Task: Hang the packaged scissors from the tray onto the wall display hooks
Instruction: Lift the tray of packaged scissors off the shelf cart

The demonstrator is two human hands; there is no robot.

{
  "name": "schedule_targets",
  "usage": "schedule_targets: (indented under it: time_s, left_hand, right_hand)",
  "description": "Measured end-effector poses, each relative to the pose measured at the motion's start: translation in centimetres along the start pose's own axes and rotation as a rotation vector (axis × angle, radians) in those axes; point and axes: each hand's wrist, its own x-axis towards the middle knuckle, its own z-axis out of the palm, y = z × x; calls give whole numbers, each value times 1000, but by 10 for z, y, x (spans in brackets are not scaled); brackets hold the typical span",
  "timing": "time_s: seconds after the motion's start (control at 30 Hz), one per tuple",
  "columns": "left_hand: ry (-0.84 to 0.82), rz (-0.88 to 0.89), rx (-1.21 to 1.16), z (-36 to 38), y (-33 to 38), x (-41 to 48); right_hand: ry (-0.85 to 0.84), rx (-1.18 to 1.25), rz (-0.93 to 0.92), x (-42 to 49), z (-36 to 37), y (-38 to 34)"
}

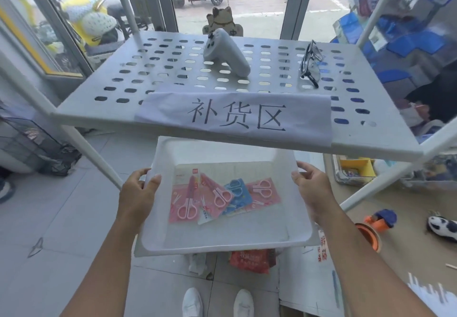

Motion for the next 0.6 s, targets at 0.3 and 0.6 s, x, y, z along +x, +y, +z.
schedule_targets:
  time_s: [0.3,0.6]
  left_hand:
    - [229,-91,-83,-51,-45,-77]
    - [456,-150,-168,-136,-110,-172]
  right_hand:
    - [-143,-144,-61,-45,31,-1]
    - [-296,-154,-99,-138,88,3]
